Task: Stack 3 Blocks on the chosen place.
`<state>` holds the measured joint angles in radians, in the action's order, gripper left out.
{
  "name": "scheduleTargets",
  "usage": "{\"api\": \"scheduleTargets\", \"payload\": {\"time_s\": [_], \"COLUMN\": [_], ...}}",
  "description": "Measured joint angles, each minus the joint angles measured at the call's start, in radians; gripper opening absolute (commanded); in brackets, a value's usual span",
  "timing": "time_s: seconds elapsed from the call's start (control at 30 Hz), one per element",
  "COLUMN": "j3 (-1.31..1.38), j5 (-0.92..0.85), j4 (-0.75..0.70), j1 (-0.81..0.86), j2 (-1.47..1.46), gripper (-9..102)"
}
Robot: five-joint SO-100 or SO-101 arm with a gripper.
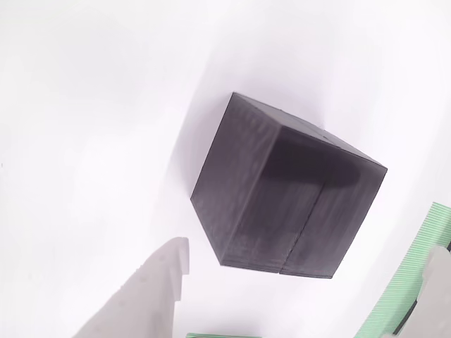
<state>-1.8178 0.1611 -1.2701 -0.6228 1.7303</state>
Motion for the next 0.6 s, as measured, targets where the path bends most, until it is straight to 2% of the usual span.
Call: {"api": "scheduleTargets", "payload": {"time_s": [0.27, 0.6], "j3": [0.084, 0.166], "j5": [0.178, 0.244], "j4": [0.038, 0.057], "j1": [-0.014, -0.018], "j2": [-0.101, -0.258], "gripper": [42, 41]}}
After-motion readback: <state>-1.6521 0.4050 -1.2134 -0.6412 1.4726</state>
